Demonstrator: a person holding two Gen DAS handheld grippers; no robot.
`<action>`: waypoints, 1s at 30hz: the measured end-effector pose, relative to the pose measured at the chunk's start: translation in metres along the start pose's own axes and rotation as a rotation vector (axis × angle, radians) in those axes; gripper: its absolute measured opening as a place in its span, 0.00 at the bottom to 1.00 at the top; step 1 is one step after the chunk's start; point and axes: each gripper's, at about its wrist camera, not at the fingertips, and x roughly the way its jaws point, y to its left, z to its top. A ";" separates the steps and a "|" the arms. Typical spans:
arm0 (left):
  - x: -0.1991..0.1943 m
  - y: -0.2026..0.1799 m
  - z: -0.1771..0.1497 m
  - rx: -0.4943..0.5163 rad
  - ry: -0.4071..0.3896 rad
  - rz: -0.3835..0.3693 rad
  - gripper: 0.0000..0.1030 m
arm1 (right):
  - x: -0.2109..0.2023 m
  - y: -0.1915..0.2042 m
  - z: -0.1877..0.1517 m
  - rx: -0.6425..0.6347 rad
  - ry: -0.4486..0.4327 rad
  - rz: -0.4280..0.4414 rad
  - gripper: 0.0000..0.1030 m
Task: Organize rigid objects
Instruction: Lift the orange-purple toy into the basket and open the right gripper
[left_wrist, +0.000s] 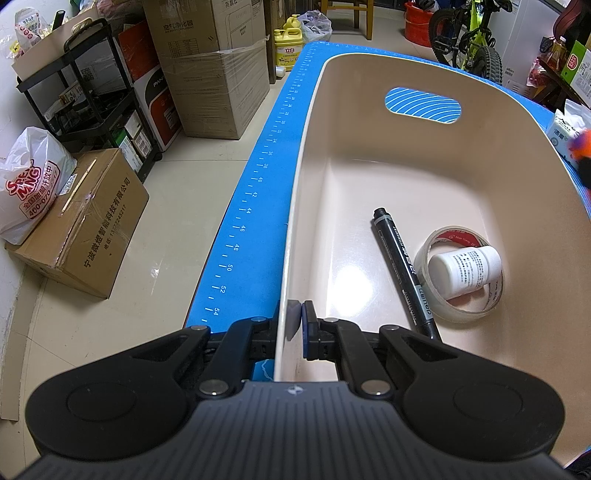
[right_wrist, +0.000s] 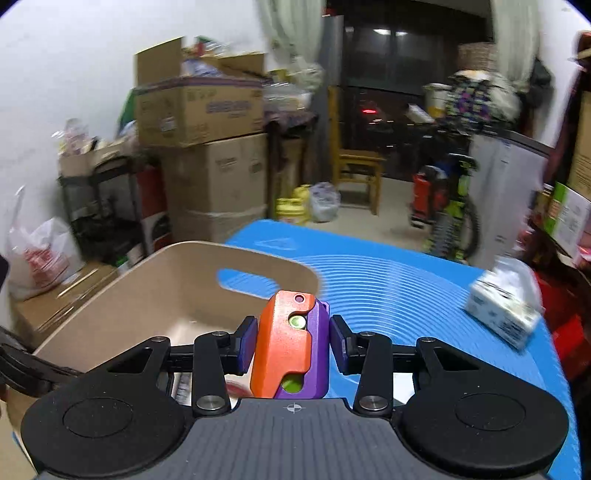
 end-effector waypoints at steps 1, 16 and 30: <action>0.000 0.000 0.000 0.000 0.000 0.000 0.08 | 0.007 0.008 0.002 -0.022 0.016 0.015 0.47; -0.001 -0.001 -0.001 0.005 0.001 0.002 0.08 | 0.085 0.083 0.004 -0.188 0.380 0.112 0.47; 0.000 -0.001 0.000 0.004 0.003 0.002 0.08 | 0.081 0.068 0.004 -0.118 0.389 0.130 0.49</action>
